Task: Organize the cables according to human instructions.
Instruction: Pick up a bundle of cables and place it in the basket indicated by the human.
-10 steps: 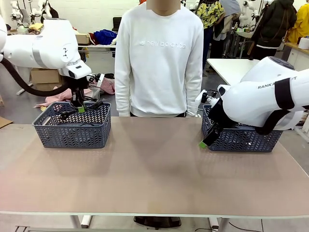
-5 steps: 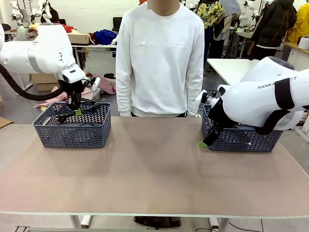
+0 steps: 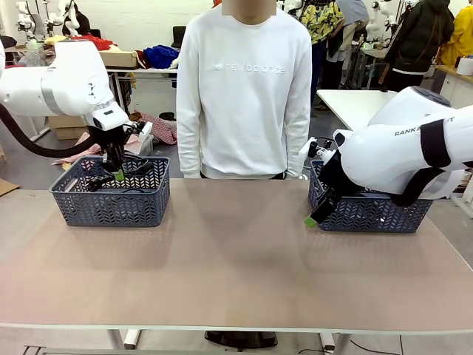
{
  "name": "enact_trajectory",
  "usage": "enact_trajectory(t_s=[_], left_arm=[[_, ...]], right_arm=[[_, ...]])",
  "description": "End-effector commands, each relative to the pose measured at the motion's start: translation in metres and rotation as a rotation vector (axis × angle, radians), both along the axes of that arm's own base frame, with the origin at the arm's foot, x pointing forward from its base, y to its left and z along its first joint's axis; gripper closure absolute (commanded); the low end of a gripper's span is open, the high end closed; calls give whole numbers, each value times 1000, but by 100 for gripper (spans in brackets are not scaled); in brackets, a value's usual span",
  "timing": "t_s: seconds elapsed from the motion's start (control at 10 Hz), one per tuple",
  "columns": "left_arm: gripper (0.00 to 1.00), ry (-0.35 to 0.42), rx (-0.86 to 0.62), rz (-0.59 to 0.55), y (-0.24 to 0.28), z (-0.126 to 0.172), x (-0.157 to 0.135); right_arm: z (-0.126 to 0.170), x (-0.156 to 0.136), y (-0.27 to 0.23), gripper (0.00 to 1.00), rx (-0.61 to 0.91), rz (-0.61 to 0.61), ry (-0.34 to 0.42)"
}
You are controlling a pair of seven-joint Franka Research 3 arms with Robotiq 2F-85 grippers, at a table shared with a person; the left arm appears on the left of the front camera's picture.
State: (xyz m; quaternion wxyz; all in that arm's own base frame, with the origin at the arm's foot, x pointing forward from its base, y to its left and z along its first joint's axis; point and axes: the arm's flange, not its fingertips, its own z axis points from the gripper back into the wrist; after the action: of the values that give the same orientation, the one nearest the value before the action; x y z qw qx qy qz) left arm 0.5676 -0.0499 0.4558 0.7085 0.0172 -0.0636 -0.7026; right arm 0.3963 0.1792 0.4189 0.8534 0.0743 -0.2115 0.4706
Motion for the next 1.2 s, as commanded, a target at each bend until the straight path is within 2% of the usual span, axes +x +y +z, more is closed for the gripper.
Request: enact_trajectory(t_s=[0.0,0.1,0.2,0.3,0.4,0.5,0.6,0.7,0.8,0.9,1.0,1.1], left_arm=[[85,6,-38,-12,12,-5,-6],[66,6,-43,-2,15,-11,-1],[66,5,-43,0,15,-15,1],[47,13,-42,2,16,-18,3],[61,21,-39,7,17,-18,4],[28,31,-38,7,19,-17,4],[42,42,-37,11,19,-15,5],[9,58,-46,9,19,-12,7],[22,69,-43,18,18,-10,10],[0,69,-35,29,17,-8,12],[3,71,-32,37,16,-6,14],[0,73,-30,45,16,-6,15]], right_arm=[[1,1,0,0,-7,-2,-3],[1,1,0,0,-7,-2,-3],[1,1,0,0,-7,-2,-3],[1,1,0,0,-7,-2,-3],[1,1,0,0,-7,-2,-3],[1,1,0,0,-7,-2,-3],[1,1,0,0,-7,-2,-3],[1,1,0,0,-7,-2,-3],[1,1,0,0,-7,-2,-3],[1,1,0,0,-7,-2,-3],[1,1,0,0,-7,-2,-3],[1,1,0,0,-7,-2,-3]])
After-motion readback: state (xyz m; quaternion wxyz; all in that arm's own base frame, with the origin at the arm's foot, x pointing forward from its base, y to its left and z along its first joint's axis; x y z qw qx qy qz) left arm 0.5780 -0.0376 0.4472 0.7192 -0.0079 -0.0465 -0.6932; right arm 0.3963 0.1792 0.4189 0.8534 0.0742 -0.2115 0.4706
